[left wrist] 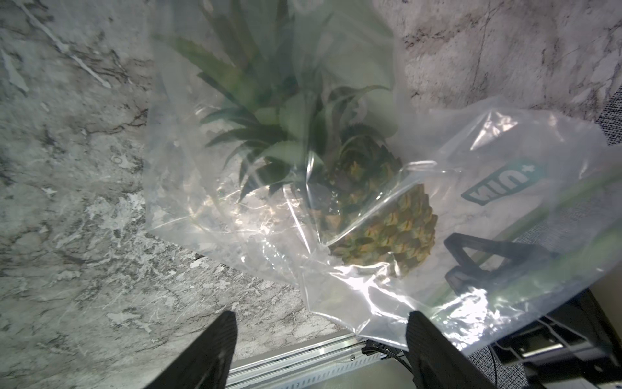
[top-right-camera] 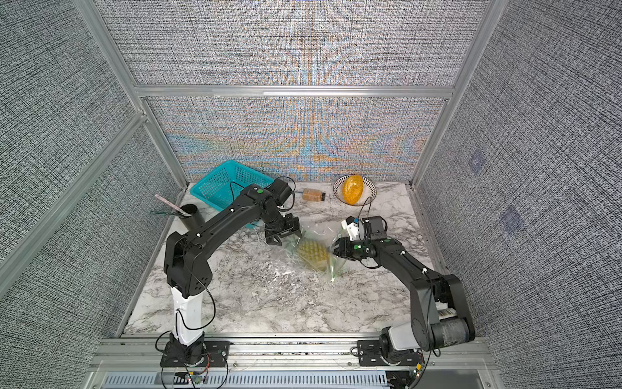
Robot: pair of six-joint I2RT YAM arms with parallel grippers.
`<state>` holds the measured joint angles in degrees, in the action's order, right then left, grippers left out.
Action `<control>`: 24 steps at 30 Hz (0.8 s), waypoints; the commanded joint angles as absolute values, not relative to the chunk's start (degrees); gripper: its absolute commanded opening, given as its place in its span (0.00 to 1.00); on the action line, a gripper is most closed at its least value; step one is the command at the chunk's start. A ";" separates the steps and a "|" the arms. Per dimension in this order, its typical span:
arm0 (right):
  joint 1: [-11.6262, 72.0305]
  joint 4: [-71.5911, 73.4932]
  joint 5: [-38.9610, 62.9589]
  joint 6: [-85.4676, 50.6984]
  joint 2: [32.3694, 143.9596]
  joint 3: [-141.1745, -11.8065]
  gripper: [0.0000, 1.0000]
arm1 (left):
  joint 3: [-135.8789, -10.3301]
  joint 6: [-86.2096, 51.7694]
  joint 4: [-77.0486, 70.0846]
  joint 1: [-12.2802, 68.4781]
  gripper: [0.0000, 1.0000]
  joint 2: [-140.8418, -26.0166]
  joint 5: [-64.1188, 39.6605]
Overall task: Open the zip-top bag and take out the pineapple
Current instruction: Pick up the pineapple from the zipper food storage bag.
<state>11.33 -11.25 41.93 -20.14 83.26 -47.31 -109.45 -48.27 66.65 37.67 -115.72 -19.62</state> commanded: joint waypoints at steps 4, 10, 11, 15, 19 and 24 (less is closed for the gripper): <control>13.01 -9.28 38.24 -19.51 85.35 -50.26 0.59 | -109.49 -48.38 66.66 37.61 0.82 -116.10 -18.82; 13.26 -10.10 34.26 -17.92 83.74 -49.53 0.63 | -109.49 -48.52 66.71 37.31 0.79 -116.28 -18.34; 13.27 -9.89 33.78 -17.29 83.46 -49.02 0.64 | -109.47 -48.53 66.64 37.19 0.79 -116.32 -18.37; 13.62 -8.62 32.64 -15.11 83.50 -46.90 0.67 | -109.42 -48.25 66.77 36.83 0.77 -116.53 -18.76; 13.55 -5.44 33.04 -14.85 83.75 -42.26 0.69 | -109.33 -47.74 67.31 36.28 0.76 -116.50 -18.79; 13.97 1.21 36.44 -16.03 83.10 -39.04 0.71 | -110.17 -47.05 67.64 35.52 0.75 -117.49 -18.85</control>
